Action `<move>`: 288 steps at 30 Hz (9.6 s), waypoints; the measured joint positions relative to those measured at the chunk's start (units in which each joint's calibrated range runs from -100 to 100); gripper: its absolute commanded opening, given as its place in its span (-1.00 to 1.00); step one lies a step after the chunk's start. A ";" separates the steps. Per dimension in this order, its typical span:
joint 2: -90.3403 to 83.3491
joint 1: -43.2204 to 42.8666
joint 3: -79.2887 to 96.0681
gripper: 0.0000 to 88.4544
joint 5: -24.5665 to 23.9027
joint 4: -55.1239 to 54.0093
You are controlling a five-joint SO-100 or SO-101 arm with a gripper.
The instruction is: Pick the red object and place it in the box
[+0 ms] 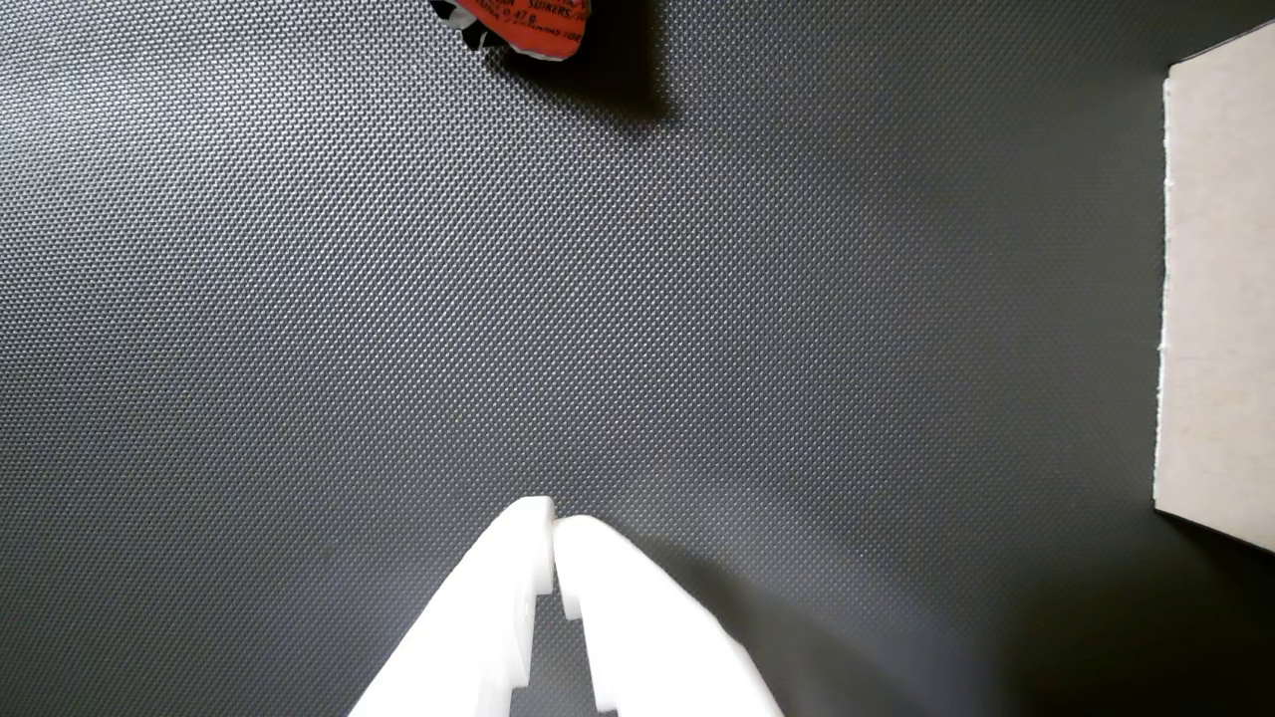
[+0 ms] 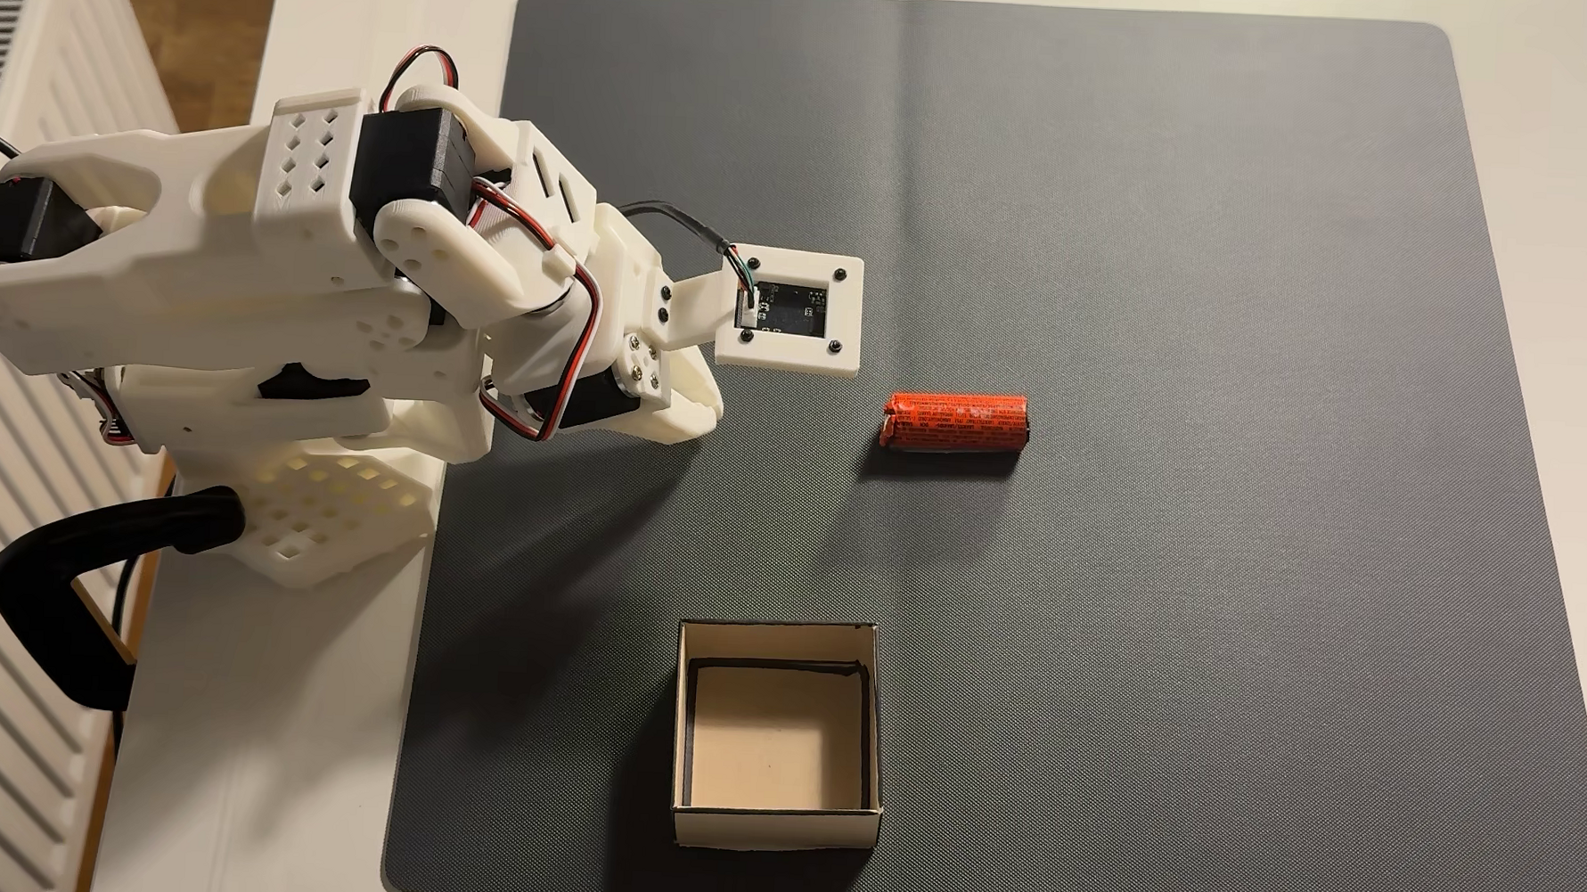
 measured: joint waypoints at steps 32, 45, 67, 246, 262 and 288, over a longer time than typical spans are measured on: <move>0.00 0.00 0.00 -0.98 0.00 0.00; 0.00 0.00 0.00 -0.98 0.00 0.00; 0.78 -0.52 -16.51 -0.98 4.16 3.83; 32.69 28.21 -24.36 -0.47 16.57 -23.57; 32.17 13.29 -24.36 -0.47 6.26 -23.91; 32.00 2.23 -10.95 -0.98 1.51 -32.87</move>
